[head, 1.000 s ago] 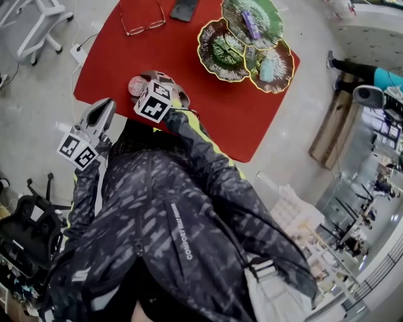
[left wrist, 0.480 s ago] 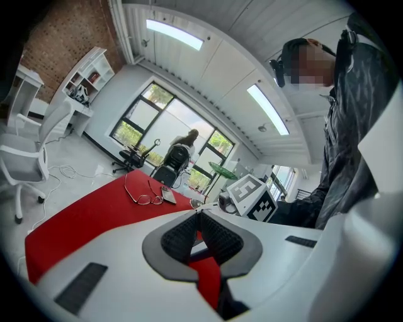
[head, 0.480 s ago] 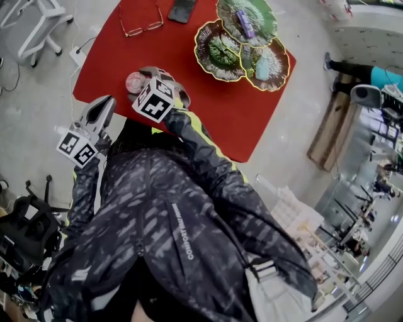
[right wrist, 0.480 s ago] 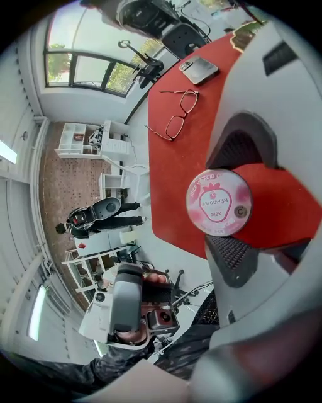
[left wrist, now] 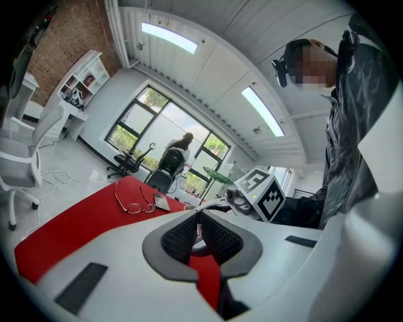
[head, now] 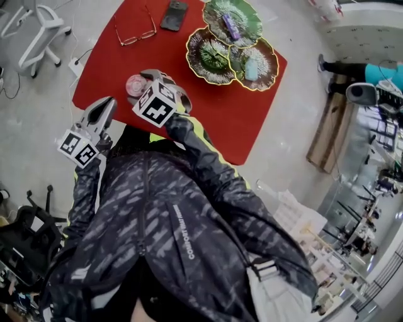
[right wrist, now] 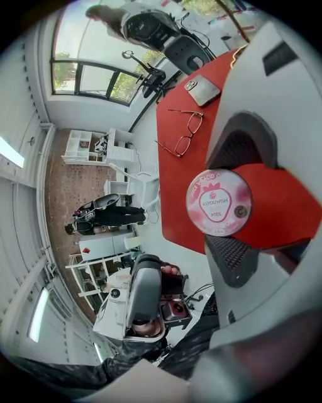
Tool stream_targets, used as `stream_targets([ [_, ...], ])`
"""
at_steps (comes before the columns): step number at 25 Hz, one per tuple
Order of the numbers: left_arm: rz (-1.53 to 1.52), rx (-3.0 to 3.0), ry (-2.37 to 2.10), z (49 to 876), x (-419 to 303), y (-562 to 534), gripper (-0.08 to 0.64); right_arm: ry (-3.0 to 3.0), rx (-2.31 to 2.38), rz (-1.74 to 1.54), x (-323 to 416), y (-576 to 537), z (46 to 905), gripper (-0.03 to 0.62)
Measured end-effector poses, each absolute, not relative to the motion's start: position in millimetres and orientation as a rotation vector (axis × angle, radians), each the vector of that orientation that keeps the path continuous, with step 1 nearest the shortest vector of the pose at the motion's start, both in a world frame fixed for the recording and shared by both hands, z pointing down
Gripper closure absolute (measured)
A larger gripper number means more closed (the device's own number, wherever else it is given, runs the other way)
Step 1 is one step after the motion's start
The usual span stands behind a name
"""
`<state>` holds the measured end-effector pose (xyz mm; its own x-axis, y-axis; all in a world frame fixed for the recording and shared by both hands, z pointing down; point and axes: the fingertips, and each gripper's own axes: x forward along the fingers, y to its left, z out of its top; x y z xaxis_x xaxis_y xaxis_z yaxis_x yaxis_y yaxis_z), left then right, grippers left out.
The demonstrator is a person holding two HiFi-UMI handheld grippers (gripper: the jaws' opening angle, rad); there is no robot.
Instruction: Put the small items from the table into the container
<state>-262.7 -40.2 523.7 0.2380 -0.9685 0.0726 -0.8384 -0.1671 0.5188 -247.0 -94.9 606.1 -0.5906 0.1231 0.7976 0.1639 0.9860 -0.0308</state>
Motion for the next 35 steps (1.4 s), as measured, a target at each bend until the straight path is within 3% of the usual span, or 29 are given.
stream_targets([
  [35, -0.32, 2.354, -1.41, 456, -198, -128, 0.548, -2.349, 0.258, -0.077, -169, -209, 460, 0.272],
])
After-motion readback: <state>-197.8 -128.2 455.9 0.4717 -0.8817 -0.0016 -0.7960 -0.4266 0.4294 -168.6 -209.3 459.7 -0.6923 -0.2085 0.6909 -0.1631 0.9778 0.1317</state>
